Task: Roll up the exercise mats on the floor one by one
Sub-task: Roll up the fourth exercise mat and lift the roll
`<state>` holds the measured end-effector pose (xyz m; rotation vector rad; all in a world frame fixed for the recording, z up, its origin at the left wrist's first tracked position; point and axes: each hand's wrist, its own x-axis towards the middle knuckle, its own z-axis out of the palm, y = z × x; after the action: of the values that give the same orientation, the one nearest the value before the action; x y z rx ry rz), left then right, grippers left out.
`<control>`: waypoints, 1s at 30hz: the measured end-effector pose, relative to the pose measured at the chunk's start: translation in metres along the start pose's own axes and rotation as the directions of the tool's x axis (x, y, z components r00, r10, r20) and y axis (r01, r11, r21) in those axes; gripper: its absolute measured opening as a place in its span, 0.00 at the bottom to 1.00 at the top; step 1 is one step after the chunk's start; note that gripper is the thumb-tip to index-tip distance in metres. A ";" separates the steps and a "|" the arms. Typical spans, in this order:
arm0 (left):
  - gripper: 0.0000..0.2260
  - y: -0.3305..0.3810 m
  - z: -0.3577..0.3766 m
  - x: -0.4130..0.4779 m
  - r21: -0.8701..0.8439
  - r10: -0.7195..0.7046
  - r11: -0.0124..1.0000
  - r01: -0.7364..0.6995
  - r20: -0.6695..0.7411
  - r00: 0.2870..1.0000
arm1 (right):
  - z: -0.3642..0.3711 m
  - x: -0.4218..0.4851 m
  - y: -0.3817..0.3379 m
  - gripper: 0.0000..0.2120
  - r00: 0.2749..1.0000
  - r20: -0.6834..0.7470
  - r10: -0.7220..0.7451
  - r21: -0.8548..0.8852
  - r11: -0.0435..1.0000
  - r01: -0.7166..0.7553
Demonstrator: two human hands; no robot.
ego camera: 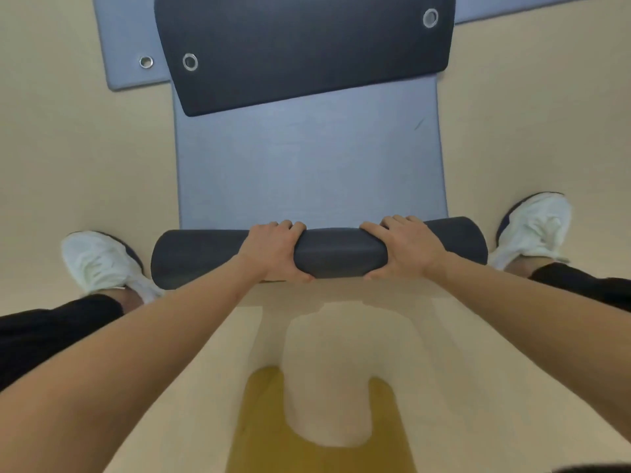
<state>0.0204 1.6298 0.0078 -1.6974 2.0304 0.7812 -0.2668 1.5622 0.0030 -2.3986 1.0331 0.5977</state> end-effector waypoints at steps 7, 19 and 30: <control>0.47 0.023 0.036 -0.036 -0.073 0.047 0.997 -0.038 0.130 0.990 | 0.036 -0.041 -0.020 0.48 0.981 0.195 0.014 0.206 0.977 -0.055; 0.48 0.030 0.070 -0.063 0.244 0.178 0.961 -0.129 -0.191 0.965 | 0.008 -0.012 0.010 0.49 0.929 0.361 0.079 0.391 0.892 -0.227; 0.47 -0.014 -0.008 0.034 0.012 0.209 0.978 -0.209 -0.034 0.977 | -0.006 -0.025 -0.016 0.39 0.938 -0.342 0.051 0.028 0.999 -0.044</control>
<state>0.0280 1.5975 -0.0089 -1.5191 2.2597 0.8123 -0.2692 1.5819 0.0254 -2.5209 1.2334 0.1823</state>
